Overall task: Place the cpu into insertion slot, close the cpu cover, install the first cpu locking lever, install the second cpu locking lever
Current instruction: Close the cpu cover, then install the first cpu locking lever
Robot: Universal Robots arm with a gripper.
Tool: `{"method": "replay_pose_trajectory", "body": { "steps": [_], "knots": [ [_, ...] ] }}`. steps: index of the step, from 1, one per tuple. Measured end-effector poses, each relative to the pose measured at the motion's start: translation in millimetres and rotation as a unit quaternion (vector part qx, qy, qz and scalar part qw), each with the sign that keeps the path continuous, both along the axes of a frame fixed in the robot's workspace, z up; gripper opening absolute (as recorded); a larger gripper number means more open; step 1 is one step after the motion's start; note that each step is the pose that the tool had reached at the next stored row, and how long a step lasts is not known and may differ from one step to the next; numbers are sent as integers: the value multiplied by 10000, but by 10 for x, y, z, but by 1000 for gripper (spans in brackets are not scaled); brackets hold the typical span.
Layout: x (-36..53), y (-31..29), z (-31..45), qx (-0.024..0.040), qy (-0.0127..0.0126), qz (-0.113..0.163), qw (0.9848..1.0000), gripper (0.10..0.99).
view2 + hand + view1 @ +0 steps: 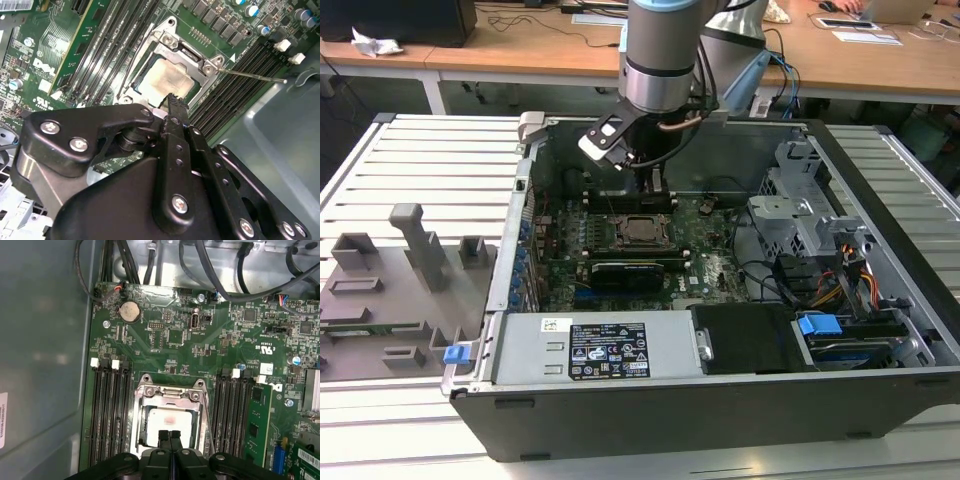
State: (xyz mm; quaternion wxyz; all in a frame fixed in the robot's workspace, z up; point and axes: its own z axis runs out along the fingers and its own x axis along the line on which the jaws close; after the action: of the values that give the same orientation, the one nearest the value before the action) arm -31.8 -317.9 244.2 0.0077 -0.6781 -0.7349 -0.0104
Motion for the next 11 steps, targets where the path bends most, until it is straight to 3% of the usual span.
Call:
{"method": "replay_pose_trajectory", "body": {
  "steps": [8, 11],
  "knots": [
    [-30, 0, 23, -3, 0, 0, 10000, 106],
    [-30, 0, 107, -35, 0, -1, 10000, 106]
  ]
}}
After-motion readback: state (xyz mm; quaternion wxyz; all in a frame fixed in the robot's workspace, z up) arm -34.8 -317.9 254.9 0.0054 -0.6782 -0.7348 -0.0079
